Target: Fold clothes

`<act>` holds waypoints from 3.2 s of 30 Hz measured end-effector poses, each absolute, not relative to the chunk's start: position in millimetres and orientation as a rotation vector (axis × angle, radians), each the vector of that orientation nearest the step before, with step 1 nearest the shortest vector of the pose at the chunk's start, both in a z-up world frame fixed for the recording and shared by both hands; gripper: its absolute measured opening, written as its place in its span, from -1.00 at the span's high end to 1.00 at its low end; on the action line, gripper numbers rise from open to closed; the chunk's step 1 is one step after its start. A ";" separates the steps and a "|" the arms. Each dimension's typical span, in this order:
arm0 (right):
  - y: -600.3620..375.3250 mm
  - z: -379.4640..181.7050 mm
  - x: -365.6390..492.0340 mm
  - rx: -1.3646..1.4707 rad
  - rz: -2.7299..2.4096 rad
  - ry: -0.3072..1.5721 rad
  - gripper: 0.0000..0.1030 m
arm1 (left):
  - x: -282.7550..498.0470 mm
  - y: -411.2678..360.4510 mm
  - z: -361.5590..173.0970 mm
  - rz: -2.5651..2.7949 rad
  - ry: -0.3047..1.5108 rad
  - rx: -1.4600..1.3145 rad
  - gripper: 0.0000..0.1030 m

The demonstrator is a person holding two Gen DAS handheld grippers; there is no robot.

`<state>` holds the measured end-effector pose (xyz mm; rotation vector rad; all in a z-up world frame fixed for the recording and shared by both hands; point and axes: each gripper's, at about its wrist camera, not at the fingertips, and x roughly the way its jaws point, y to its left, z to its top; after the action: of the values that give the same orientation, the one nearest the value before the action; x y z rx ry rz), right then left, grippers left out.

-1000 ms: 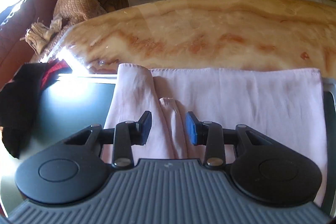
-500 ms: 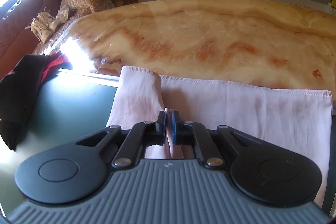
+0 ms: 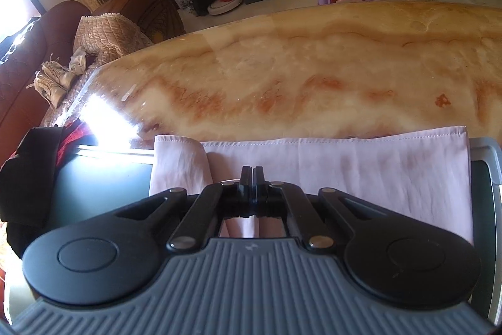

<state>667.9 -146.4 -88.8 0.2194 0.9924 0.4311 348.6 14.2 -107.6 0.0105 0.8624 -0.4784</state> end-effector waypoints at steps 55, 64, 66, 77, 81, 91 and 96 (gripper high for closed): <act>-281.0 -63.6 575.4 0.020 0.334 1.016 0.15 | 342.2 -14.6 -102.6 -0.400 0.816 0.170 -0.31; -291.3 -81.4 512.2 -0.024 0.334 1.073 0.30 | 339.9 -24.3 -102.6 -0.354 0.821 0.163 -0.31; -287.2 -85.1 514.2 -0.024 0.349 1.083 0.48 | 336.7 -22.9 -101.7 -0.350 0.819 0.168 -0.31; -271.8 -96.6 514.3 -0.070 0.355 1.125 0.51 | 337.8 -18.4 -100.3 -0.346 0.824 0.161 -0.32; -274.3 -97.3 516.4 -0.026 0.355 1.140 0.51 | 336.7 -17.7 -101.1 -0.346 0.824 0.162 -0.32; -276.2 -93.3 515.8 -0.010 0.297 1.119 0.79 | 336.5 -16.1 -101.4 -0.348 0.822 0.160 -0.33; -273.8 -92.1 515.1 -0.032 0.258 1.104 0.91 | 337.1 -18.5 -99.9 -0.349 0.827 0.157 -0.33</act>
<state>515.1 -273.8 -92.1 -0.0321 1.1036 0.2578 337.1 -18.5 -99.9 0.1568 0.8273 -0.3494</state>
